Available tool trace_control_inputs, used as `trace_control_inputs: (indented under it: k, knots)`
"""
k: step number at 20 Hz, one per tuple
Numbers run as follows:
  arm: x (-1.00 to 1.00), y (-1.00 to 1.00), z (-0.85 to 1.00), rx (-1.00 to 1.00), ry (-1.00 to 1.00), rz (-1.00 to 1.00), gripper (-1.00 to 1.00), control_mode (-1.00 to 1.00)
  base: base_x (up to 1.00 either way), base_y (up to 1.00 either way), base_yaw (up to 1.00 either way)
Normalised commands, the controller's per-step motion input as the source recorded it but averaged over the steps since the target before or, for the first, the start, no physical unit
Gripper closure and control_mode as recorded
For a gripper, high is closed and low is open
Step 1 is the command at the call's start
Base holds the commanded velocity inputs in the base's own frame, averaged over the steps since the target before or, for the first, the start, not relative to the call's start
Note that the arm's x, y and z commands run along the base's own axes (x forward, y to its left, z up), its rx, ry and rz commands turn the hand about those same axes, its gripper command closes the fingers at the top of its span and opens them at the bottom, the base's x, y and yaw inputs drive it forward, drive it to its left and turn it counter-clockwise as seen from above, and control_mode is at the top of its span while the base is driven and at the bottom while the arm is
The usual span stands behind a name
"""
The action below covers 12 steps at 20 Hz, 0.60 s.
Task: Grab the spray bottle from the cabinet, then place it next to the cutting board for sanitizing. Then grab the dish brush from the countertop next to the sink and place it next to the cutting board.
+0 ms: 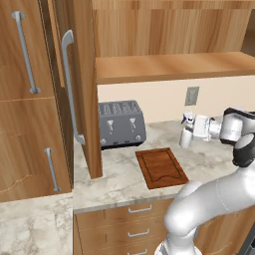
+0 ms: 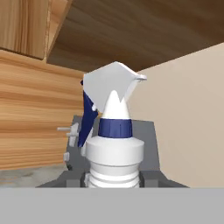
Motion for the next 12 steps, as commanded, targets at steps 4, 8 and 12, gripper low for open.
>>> trace_control_inputs:
  k: [4, 8, 12]
  knots:
    - [0.0, 0.0, -0.35, 0.0, 0.02, 0.0, 1.0, -1.0, 0.0, 0.0, 0.0]
    - [0.07, 0.0, -0.41, 0.0, 0.04, 0.0, 1.0, -1.0, 0.0, 0.0, 0.0]
    - [0.12, 0.0, -0.41, 0.0, 0.03, 0.0, 1.0, -1.0, 0.0, 0.0, 0.0]
